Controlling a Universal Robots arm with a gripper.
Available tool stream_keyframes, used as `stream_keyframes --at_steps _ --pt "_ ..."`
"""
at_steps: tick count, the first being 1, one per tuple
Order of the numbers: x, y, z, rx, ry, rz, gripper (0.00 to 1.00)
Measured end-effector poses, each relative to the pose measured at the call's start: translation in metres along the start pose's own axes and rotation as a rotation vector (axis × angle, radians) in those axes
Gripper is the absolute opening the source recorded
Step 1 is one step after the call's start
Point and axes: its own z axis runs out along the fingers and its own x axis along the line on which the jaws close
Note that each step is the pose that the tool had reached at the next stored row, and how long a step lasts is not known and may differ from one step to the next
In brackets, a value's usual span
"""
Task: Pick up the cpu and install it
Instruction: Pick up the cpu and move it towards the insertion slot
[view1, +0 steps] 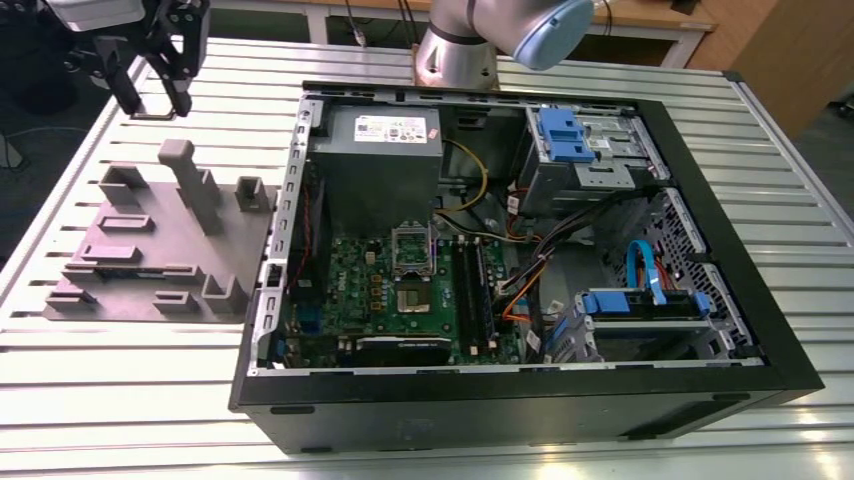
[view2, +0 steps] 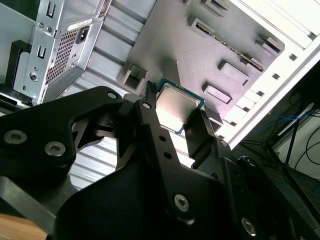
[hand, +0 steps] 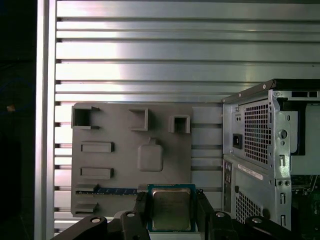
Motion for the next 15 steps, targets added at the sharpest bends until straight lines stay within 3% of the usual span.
stream_keyframes --at_steps 15 --pt "-0.0028 0.0 0.0 0.0 0.0 0.0 0.47"
